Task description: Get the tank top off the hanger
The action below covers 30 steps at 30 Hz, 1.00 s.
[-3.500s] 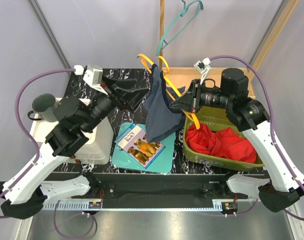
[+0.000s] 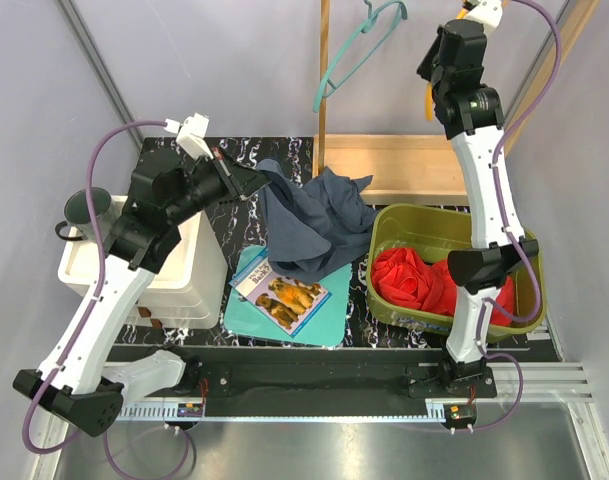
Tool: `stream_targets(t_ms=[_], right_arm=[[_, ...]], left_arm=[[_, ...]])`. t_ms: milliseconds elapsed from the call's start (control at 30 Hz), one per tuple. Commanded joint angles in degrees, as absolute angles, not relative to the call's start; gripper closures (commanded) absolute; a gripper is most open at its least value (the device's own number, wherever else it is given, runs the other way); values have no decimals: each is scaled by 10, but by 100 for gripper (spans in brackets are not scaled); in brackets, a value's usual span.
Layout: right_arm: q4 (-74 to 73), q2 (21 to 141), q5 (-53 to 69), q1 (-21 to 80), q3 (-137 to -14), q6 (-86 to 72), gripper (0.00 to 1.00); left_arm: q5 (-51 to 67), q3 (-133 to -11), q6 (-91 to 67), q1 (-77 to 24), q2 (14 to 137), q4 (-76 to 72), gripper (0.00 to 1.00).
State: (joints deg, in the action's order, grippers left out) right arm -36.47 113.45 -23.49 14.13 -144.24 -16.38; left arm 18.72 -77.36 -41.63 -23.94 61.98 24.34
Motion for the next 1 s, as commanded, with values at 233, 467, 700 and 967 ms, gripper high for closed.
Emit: stream_targets(t_ms=[233, 467, 700, 967], right_arm=[[-319, 1200, -288, 97, -1532, -235, 100], [-321, 1218, -256, 72, -1525, -257, 100], [-337, 1211, -217, 70, -1498, -269, 100], [-341, 1162, -183, 70, -1413, -291, 94]], left_arm=[[223, -820, -381, -240, 622, 236, 100], [228, -817, -378, -241, 620, 236, 100], [230, -814, -378, -240, 620, 236, 100], [231, -819, -387, -242, 631, 236, 100]])
